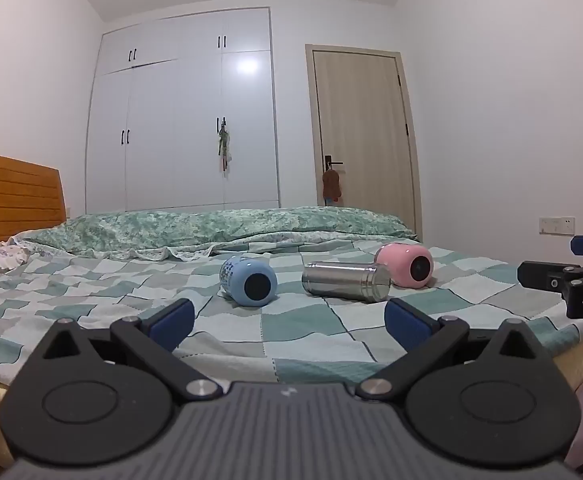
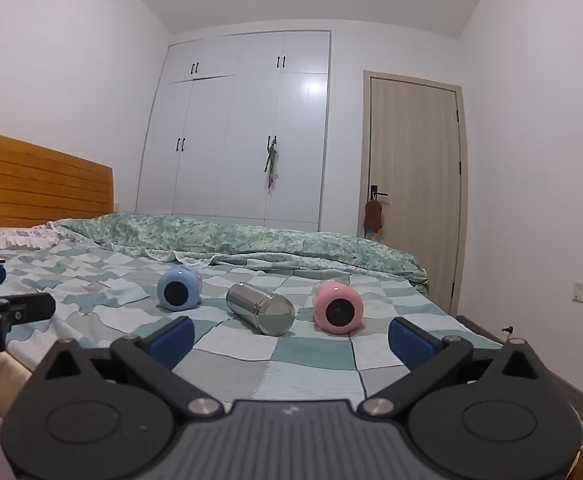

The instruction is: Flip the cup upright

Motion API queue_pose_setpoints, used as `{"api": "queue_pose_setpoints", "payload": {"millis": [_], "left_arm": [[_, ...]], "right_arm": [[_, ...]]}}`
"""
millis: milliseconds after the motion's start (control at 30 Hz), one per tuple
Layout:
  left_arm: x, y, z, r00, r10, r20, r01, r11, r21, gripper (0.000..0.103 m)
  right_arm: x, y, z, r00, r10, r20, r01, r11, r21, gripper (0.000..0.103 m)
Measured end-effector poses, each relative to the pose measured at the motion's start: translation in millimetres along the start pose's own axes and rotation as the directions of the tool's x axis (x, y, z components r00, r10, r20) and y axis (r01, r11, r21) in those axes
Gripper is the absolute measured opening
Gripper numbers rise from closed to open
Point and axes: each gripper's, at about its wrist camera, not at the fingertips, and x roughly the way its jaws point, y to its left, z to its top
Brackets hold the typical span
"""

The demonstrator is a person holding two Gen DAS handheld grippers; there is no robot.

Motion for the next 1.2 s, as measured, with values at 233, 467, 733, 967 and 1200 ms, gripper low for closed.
{"api": "queue_pose_setpoints", "payload": {"millis": [233,467,733,967,1200], "left_arm": [[-0.4,0.3,0.6,1.0,0.005,0.0,-0.005,1.0,-0.002,0.103],[3.5,-1.3,0.5,1.0,-0.002,-0.002,0.002,1.0,0.001,0.103],[0.3,-5.0,0.1,1.0,-0.003,0.0,0.003,1.0,0.0,0.103],[-2.2,-0.9,-0.4,1.0,-0.007,0.008,0.007,1.0,-0.001,0.103],[-2.6,-1.0,0.0,1.0,-0.007,0.008,0.007,1.0,0.0,0.103]], "right_arm": [[0.2,0.0,0.1,1.0,0.001,-0.002,-0.001,1.0,-0.003,0.103],[-0.5,-0.1,0.4,1.0,0.001,-0.002,-0.001,1.0,-0.004,0.103],[0.4,0.3,0.3,1.0,0.001,-0.003,-0.001,1.0,-0.006,0.103],[-0.7,1.4,0.5,1.0,0.003,-0.004,-0.003,1.0,-0.007,0.103],[-0.8,3.0,1.0,1.0,0.001,-0.005,-0.001,1.0,-0.007,0.103]]}}
